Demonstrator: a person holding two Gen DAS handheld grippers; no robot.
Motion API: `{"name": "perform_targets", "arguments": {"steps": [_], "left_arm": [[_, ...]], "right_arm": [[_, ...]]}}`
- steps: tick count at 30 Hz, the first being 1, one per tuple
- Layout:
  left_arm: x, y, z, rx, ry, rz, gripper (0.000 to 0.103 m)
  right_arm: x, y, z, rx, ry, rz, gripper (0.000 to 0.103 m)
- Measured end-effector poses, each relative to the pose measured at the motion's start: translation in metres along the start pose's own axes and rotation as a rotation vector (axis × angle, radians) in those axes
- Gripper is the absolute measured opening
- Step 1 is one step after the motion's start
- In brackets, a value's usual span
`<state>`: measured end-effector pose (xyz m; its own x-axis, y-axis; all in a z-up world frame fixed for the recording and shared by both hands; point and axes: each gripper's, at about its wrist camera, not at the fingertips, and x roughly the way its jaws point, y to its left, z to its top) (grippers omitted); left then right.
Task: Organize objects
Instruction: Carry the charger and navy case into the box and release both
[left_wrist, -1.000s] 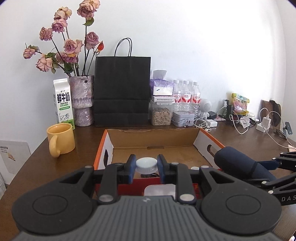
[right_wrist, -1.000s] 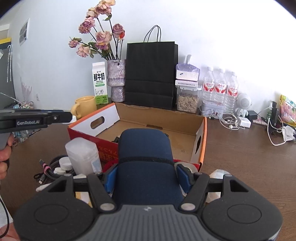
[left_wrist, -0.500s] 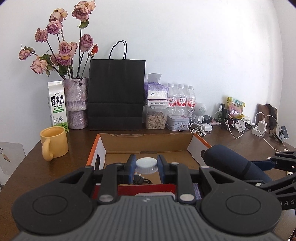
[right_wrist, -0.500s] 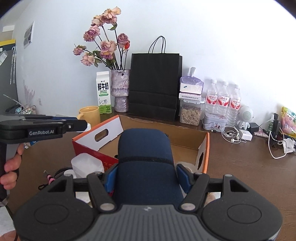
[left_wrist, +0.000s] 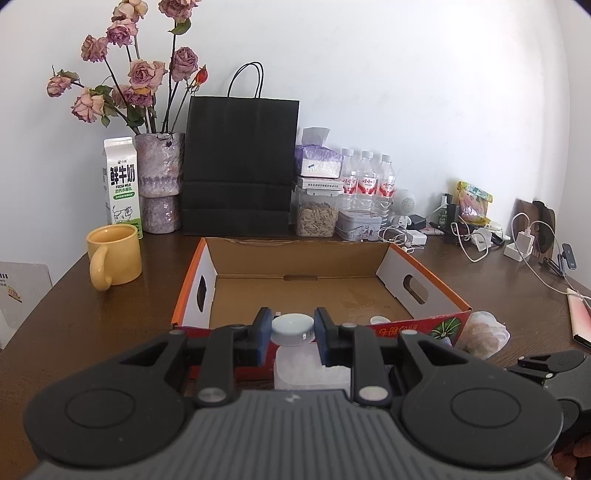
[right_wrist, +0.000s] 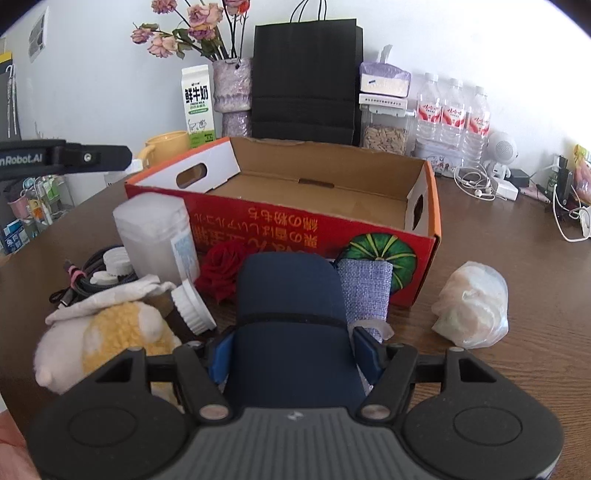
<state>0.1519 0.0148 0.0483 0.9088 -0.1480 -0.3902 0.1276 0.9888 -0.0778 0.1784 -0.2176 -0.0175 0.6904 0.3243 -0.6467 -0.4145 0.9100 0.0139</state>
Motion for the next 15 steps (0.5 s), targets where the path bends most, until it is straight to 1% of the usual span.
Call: {"name": "perform_targets", "arguments": {"steps": [4,5,7,11,15], "left_arm": [[0.000,0.000,-0.001,-0.002,0.002,-0.001,0.025],[0.000,0.000,-0.001,-0.003,0.003,-0.002,0.025],[0.000,0.000,-0.003,-0.005,0.005,-0.004,0.025],[0.002,0.000,-0.005,-0.012,0.012,-0.009,0.025],[0.003,0.001,-0.007,-0.013,0.019,-0.007,0.025]], "right_arm": [[0.003,0.000,-0.003,0.001,0.026,0.016,0.070],[0.001,0.001,-0.004,-0.005,0.026,0.009,0.075],[-0.004,0.002,-0.003,-0.022,0.020,-0.007,0.082],[-0.018,0.002,0.002,-0.038,-0.018,-0.004,0.083],[-0.012,0.003,0.008,-0.049,-0.013,-0.004,0.083]]}}
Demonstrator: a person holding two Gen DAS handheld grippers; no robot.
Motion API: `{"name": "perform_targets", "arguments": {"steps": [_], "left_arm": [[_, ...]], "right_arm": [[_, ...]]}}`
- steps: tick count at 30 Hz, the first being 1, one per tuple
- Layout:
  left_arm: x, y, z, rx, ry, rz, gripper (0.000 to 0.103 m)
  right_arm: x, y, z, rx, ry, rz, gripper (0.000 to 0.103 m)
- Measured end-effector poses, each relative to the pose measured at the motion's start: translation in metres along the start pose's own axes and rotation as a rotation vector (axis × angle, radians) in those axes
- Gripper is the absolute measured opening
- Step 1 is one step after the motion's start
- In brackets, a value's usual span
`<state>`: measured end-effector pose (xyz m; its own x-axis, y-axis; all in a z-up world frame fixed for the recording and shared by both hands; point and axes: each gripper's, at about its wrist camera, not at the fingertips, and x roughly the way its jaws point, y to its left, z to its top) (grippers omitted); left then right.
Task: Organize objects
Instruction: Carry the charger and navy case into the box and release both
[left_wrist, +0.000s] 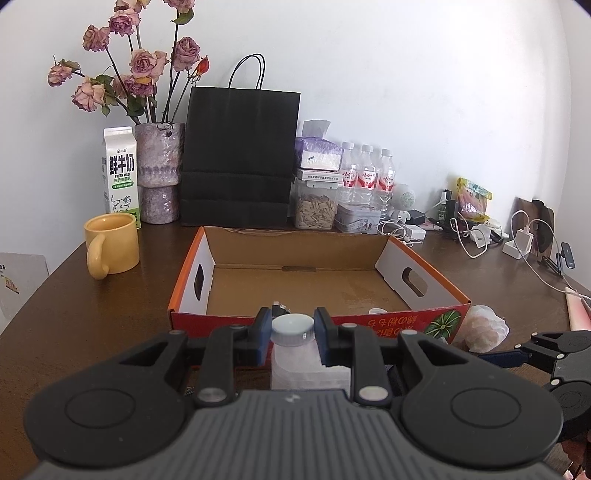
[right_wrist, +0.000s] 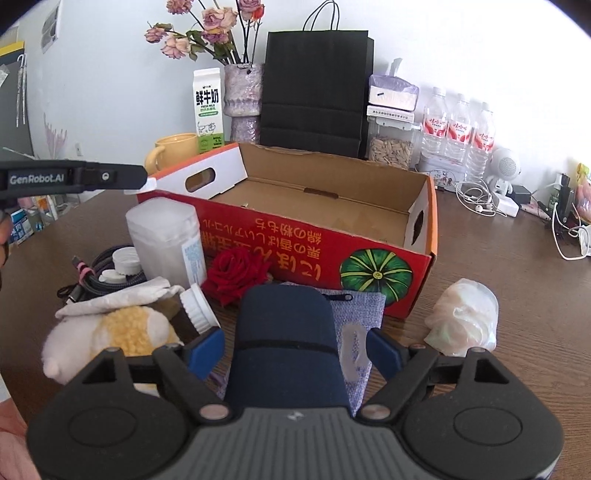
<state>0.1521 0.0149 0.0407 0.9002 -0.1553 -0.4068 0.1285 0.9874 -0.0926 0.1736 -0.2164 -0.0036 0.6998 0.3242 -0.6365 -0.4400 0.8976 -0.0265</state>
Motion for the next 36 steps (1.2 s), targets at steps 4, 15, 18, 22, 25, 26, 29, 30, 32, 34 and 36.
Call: {"name": "perform_targets", "arguments": {"steps": [4,15,18,22,25,26,29,30,32,34,36], "left_arm": [[-0.001,0.003,-0.002,0.000,0.003,0.007,0.025],[0.001,0.005,-0.003,-0.009,0.007,0.000,0.025],[0.000,0.005,-0.003,-0.010,0.006,0.001,0.025],[0.000,0.006,-0.003,-0.013,0.004,0.007,0.025],[-0.001,0.007,-0.002,-0.012,0.001,0.011,0.025],[-0.001,0.007,-0.001,-0.012,-0.002,0.011,0.025],[-0.001,0.007,0.002,-0.010,-0.011,0.012,0.025],[-0.001,0.006,0.004,-0.010,-0.015,0.013,0.025],[0.001,0.006,0.008,-0.007,-0.022,0.014,0.025],[0.003,0.006,0.012,-0.006,-0.030,0.013,0.025],[0.006,0.006,0.017,-0.004,-0.038,0.013,0.025]], "right_arm": [[0.009,0.001,0.001,0.009,0.010,-0.002,0.083],[0.022,0.001,-0.003,0.013,0.061,0.038,0.068],[0.025,-0.003,-0.005,0.033,0.072,0.058,0.066],[0.019,-0.005,-0.005,0.051,0.048,0.054,0.063],[0.010,-0.004,-0.003,0.050,0.020,0.049,0.063],[0.006,-0.004,-0.001,0.047,0.008,0.048,0.063],[-0.006,-0.004,0.007,0.038,-0.031,0.045,0.063],[-0.010,-0.004,0.010,0.032,-0.044,0.043,0.063],[-0.017,-0.005,0.018,0.025,-0.070,0.038,0.063],[-0.021,-0.006,0.026,0.018,-0.096,0.028,0.063],[-0.025,-0.008,0.034,0.017,-0.121,0.017,0.063]]}}
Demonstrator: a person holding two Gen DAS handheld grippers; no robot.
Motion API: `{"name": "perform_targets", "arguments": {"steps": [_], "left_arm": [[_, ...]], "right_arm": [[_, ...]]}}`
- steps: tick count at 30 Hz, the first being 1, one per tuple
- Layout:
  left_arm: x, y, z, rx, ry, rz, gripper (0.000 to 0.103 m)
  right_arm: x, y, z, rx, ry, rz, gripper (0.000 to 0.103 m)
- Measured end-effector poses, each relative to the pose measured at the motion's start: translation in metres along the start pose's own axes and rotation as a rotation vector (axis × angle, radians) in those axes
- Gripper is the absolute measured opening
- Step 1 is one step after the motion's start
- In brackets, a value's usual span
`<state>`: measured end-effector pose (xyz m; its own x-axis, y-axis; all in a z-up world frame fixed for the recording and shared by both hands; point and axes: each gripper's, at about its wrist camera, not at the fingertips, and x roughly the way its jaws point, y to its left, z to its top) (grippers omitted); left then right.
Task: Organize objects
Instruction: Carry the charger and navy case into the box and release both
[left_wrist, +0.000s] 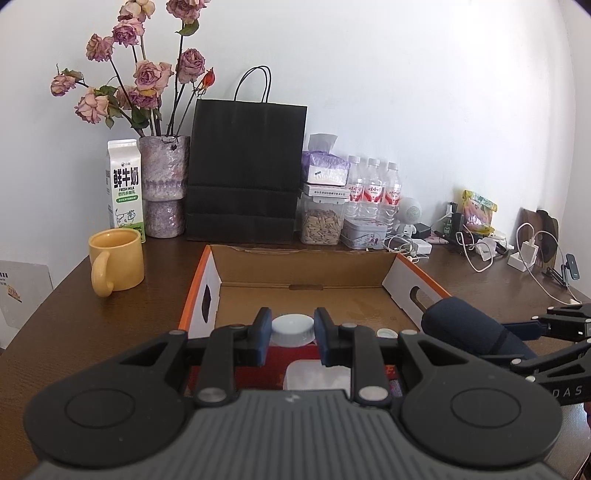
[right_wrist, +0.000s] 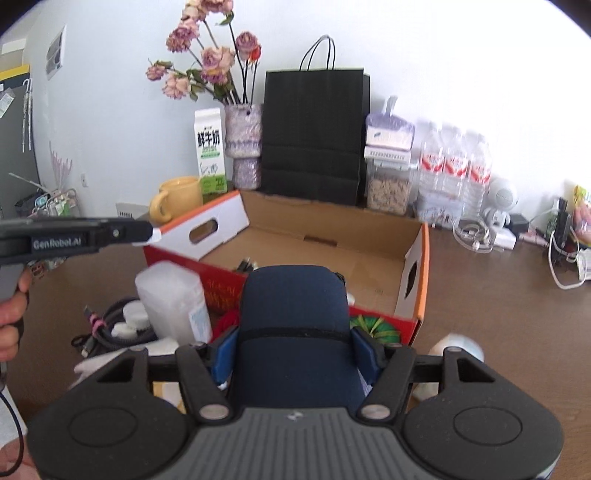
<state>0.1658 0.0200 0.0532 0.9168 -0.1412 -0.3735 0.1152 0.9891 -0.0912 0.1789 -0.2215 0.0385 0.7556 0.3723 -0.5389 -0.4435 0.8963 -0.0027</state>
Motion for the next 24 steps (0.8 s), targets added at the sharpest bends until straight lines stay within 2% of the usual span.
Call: {"name": "perform_targets", "arguments": {"steps": [6,11,17,24], "left_arm": [[0.016,-0.002,0.019,0.007,-0.024,0.004,0.025],[0.043,-0.002,0.040,0.003,-0.025,0.017,0.025],[0.092,-0.001,0.059,0.005,0.035,0.045,0.025],[0.138,0.003,0.060,0.000,0.128,0.069,0.028]], "right_arm": [[0.007,-0.006,0.030,-0.004,-0.057,-0.026,0.063],[0.033,-0.016,0.055,0.025,-0.063,-0.043,0.063],[0.084,-0.027,0.075,0.070,-0.019,-0.066,0.063],[0.133,-0.037,0.080,0.106,0.044,-0.085,0.064]]}}
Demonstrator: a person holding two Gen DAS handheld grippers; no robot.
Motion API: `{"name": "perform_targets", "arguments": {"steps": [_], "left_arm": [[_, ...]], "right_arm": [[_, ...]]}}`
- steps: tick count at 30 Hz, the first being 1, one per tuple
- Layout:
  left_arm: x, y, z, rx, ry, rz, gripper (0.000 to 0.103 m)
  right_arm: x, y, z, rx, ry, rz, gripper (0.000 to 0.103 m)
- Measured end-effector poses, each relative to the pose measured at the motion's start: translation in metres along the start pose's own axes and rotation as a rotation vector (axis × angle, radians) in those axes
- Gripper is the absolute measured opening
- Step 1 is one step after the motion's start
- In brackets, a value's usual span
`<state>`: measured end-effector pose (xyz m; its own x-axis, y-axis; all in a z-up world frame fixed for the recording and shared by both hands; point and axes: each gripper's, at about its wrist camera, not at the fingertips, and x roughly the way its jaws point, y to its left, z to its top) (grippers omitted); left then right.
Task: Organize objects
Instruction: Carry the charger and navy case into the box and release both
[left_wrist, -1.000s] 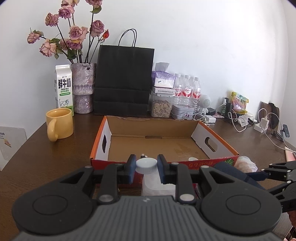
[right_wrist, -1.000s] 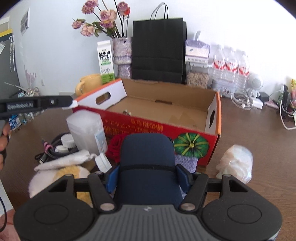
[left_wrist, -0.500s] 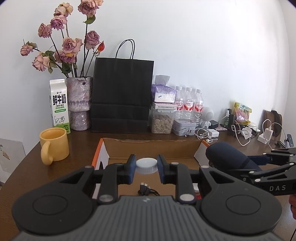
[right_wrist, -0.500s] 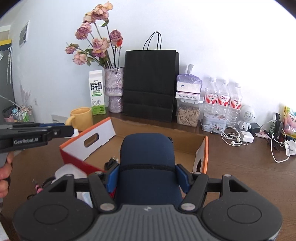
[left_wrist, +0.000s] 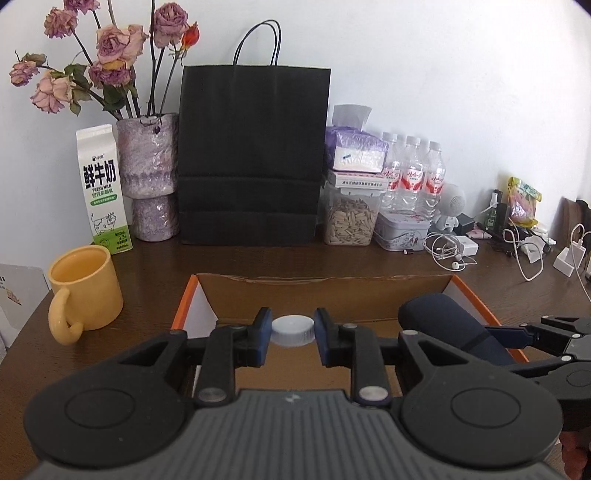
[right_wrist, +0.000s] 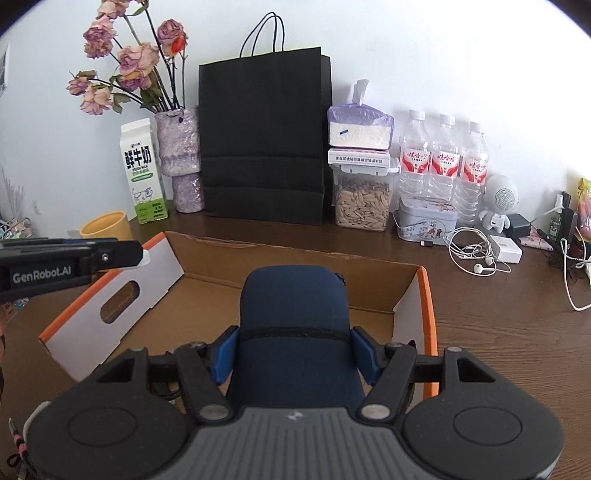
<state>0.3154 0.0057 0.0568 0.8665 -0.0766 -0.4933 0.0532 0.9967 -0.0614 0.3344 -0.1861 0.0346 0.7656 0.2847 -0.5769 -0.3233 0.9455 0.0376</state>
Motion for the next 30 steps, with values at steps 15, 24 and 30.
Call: {"name": "perform_targets", "arguments": {"steps": [15,24,30], "left_arm": [[-0.002,0.003,-0.011,-0.011,0.019,0.047,0.103],[-0.042,0.001,-0.013,-0.007,-0.034,0.036,0.103],[-0.078,0.000,-0.027,0.008,-0.060,0.027,0.103]], "right_arm": [[-0.003,0.004,-0.009,-0.050,-0.023,-0.001,0.103],[-0.038,0.009,-0.014,-0.058,-0.068,0.010,0.103],[-0.071,0.013,-0.027,-0.087,-0.101,0.011,0.103]]}}
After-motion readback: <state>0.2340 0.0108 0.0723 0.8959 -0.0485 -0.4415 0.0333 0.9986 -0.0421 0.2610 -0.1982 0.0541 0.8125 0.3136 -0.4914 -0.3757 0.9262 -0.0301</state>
